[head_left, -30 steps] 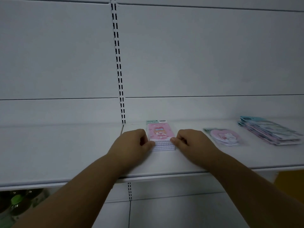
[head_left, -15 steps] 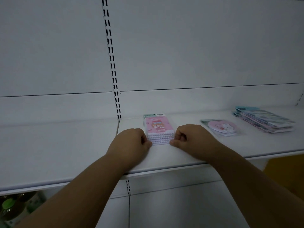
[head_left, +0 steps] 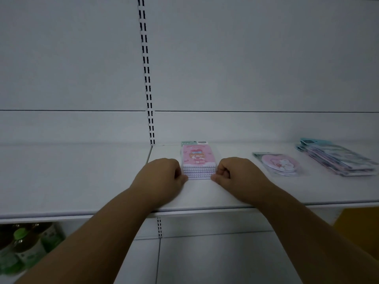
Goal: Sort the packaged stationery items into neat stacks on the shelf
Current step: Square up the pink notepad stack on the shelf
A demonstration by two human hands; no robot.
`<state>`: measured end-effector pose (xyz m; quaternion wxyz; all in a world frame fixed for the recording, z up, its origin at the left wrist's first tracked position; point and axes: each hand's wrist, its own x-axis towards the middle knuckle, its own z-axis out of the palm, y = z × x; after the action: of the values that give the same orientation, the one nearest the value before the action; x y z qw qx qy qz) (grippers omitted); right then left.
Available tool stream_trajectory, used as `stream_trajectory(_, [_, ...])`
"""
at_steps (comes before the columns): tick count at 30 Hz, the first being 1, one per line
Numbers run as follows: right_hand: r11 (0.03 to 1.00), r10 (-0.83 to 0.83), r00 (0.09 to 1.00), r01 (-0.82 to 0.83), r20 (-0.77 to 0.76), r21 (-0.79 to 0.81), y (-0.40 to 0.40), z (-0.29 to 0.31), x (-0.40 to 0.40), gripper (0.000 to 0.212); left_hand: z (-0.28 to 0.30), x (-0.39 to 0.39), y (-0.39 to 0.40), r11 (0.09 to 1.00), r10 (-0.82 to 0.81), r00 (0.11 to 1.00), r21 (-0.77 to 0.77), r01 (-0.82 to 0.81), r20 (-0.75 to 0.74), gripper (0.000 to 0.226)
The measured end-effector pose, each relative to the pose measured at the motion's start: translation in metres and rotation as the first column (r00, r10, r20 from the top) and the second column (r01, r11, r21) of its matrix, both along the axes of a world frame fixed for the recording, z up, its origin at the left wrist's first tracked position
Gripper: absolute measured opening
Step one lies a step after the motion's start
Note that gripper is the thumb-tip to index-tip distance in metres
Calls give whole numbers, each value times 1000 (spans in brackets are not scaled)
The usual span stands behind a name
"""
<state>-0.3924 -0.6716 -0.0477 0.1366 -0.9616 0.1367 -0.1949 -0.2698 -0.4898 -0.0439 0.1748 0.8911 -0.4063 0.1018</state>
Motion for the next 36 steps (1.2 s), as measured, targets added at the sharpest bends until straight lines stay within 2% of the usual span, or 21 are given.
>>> stream_trajectory(8, [999, 31, 999, -30, -31, 9, -1, 3, 1, 17, 2, 0, 1, 999, -35, 999, 7, 35, 14, 24])
stream_trajectory(14, [999, 40, 998, -40, 56, 1, 3, 3, -3, 26, 1, -2, 1, 997, -27, 999, -66, 28, 21, 30])
stream_trajectory(22, [998, 49, 999, -49, 12, -26, 5, 6, -4, 23, 1, -1, 1, 994, -75, 997, -83, 78, 32, 25])
stream_trajectory(29, [997, 37, 999, -37, -6, -64, 7, 5, -5, 25, 3, -2, 3, 992, -83, 996, -97, 81, -24, 29])
stream_trajectory(33, [998, 7, 998, -10, 55, 57, 4, 6, -4, 28, 7, 0, 3, 988, -65, 988, -150, 44, -142, 38])
stream_trajectory(36, [999, 8, 1000, -9, 28, 36, 4, 7, -2, 32, 7, 1, 2, 991, -65, 991, -123, 51, -113, 37])
